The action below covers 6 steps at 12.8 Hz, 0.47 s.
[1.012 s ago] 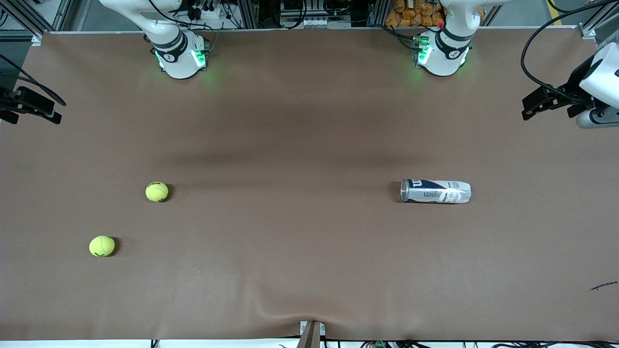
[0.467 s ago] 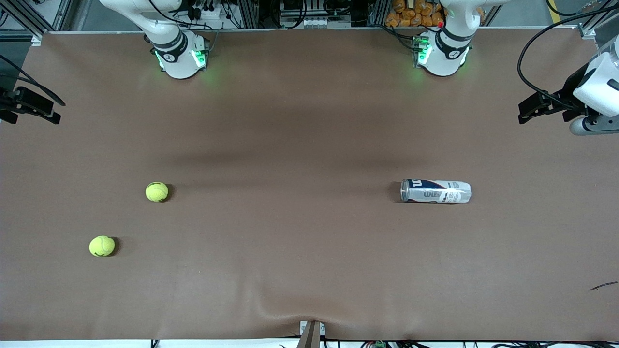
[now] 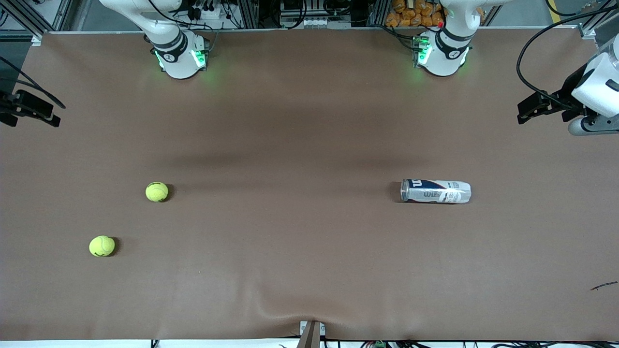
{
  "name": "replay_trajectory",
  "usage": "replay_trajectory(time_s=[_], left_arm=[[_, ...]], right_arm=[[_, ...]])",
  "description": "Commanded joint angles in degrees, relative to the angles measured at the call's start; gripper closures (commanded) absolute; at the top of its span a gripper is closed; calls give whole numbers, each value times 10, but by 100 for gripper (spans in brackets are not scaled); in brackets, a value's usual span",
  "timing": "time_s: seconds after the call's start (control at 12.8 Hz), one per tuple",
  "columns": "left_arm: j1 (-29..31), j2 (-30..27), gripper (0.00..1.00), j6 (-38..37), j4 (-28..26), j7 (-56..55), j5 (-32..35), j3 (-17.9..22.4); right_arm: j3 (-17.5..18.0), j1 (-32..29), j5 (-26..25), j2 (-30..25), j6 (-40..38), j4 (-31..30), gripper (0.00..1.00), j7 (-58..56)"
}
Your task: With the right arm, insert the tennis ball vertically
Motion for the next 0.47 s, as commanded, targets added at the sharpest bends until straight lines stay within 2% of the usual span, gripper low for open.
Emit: replay_trajectory(time_s=[0.0, 0.23, 0.39], left_arm=[[0, 4, 0, -5, 8, 8, -4, -1], [-3, 9, 0, -5, 5, 17, 2, -3], [-3, 25, 0, -5, 2, 87, 13, -5]], right_arm=[[7, -14, 5, 11, 10, 5, 0, 6], [7, -15, 6, 14, 13, 5, 0, 5], [7, -14, 9, 15, 12, 5, 0, 5]])
